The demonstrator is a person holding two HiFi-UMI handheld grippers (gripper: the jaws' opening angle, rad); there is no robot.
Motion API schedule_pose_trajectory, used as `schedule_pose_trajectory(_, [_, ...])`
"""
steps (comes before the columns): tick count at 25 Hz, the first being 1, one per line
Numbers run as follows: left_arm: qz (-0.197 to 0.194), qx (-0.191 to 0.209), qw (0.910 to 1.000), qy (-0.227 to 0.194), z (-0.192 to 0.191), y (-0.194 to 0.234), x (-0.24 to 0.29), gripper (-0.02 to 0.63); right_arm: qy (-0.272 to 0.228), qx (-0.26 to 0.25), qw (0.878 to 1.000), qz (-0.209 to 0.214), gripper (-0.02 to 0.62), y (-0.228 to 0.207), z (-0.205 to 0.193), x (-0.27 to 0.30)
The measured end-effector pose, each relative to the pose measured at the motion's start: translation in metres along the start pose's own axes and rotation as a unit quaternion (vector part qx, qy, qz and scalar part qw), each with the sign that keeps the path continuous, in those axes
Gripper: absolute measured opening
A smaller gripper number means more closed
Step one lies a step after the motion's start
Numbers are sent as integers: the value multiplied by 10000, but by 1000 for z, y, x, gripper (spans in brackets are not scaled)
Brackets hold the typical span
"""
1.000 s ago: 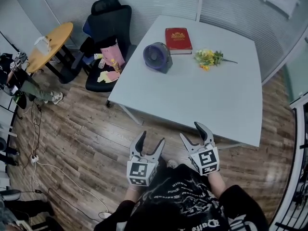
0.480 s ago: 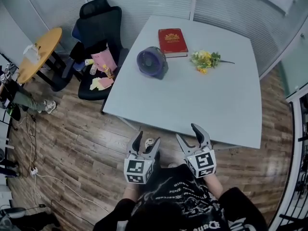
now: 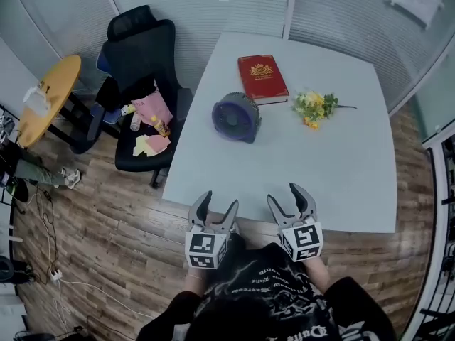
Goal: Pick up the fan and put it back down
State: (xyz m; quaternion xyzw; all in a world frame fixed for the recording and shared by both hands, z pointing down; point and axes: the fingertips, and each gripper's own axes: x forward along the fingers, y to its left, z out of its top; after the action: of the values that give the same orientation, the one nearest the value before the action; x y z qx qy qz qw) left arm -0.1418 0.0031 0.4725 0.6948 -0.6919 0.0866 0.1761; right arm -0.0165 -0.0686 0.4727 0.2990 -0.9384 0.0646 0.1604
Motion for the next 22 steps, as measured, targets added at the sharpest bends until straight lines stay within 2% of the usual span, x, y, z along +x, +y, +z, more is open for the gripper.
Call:
schedule_pose_trajectory(11, [-303,302,9989,169,22,75,45,328,105,144,9987,-482,265,2,14,66])
schedule_pose_trajectory(13, [-214,610,9971,395,17,89,55,328,120,133,9983,-547,265,0,17,74])
schedule_pose_trajectory(16, [-82,1271,9890,758,6,106,73,328,174,-1,9980,-615,265,-6,21,89])
schedule_pose_trajectory(22, [69,1119,9897,890,13,138,110,328,373,79,9975,-588,264,-26,25,121])
